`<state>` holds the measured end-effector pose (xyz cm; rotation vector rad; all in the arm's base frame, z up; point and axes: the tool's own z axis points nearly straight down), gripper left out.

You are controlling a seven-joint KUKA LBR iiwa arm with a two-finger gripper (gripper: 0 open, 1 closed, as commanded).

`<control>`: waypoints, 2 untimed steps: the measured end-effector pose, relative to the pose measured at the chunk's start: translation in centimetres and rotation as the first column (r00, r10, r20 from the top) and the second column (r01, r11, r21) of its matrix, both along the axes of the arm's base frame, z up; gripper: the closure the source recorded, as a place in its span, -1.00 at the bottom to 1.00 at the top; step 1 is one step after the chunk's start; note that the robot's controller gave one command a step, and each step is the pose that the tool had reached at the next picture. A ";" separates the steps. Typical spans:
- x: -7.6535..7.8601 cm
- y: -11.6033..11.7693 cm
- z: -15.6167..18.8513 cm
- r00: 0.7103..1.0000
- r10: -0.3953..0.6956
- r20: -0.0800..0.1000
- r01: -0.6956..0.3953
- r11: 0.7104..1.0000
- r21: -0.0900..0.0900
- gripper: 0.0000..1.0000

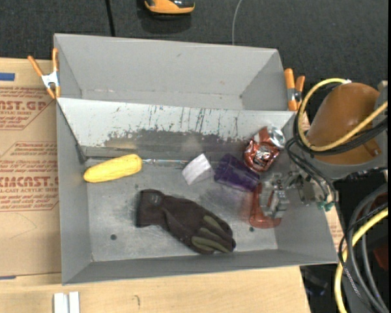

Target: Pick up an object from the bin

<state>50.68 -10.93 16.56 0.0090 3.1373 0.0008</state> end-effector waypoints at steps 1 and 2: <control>2.4 -1.5 2.3 1.000 -0.003 -0.001 0.003 1.000 -0.001 -1.00; 2.4 -1.5 2.3 1.000 -0.003 -0.001 0.003 1.000 -0.001 -1.00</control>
Offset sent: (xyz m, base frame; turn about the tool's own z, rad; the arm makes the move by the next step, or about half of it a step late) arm 0.0000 0.0000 0.0000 0.0000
